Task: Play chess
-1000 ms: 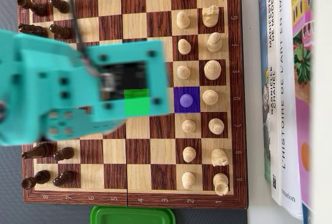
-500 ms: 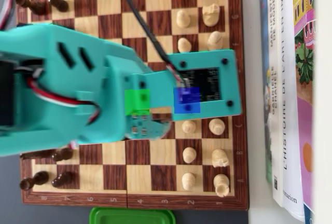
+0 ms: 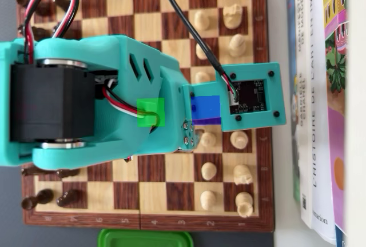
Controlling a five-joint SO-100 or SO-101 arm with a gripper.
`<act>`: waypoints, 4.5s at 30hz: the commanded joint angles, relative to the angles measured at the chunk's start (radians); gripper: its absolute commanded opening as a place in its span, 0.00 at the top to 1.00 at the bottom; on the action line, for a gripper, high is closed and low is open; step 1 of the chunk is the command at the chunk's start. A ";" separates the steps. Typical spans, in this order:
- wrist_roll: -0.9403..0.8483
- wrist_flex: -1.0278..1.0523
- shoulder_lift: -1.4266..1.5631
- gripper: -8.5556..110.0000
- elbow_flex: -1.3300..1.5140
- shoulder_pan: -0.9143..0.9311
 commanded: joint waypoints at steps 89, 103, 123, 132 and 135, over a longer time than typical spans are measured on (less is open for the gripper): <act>-0.005 0.003 -0.150 0.85 -0.156 -0.006; -0.006 0.003 -0.152 0.87 -0.156 -0.006; -0.006 0.035 0.115 0.87 0.043 -0.008; 0.003 0.026 0.307 0.87 0.288 -0.015; 0.005 0.025 0.371 0.87 0.360 -0.018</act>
